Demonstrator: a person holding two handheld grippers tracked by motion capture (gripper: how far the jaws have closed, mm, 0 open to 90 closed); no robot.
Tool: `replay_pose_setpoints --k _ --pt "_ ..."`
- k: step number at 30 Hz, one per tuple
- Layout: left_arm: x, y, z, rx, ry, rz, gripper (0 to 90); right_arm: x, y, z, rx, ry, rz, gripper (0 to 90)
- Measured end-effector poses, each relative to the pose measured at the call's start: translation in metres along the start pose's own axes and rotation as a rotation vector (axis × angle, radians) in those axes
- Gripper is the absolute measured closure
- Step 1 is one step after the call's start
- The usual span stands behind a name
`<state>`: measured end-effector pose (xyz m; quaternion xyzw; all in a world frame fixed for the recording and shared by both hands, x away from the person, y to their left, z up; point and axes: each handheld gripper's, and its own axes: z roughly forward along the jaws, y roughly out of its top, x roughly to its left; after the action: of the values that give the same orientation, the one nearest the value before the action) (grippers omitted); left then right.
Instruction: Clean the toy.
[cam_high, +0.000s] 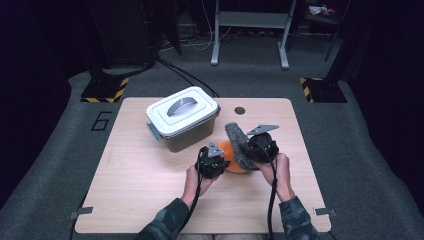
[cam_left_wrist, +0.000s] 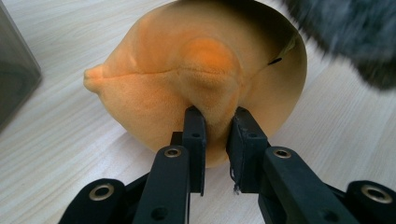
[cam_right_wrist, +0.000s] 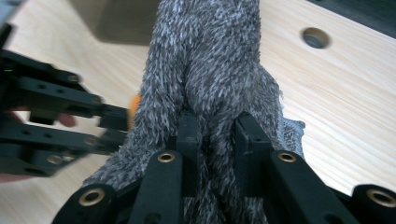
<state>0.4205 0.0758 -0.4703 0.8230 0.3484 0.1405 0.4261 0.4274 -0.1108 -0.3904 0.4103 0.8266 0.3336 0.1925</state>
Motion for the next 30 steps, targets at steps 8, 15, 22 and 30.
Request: replay_pose_setpoints --k 8,15,22,30 --pt "0.001 -0.001 0.001 -0.006 -0.002 -0.014 78.1 0.017 0.001 0.021 0.033 -0.002 -0.065 74.1" --pt "0.0 -0.001 0.001 0.002 -0.002 0.001 78.1 0.005 -0.006 0.017 0.038 -0.037 -0.04 74.1" --pt "0.001 -0.001 0.001 0.003 -0.004 -0.001 78.0 -0.01 -0.016 0.014 0.045 -0.07 -0.003 74.0" --pt "0.001 -0.002 0.001 0.002 -0.004 -0.002 78.0 -0.036 -0.032 0.016 0.071 -0.092 0.08 74.0"
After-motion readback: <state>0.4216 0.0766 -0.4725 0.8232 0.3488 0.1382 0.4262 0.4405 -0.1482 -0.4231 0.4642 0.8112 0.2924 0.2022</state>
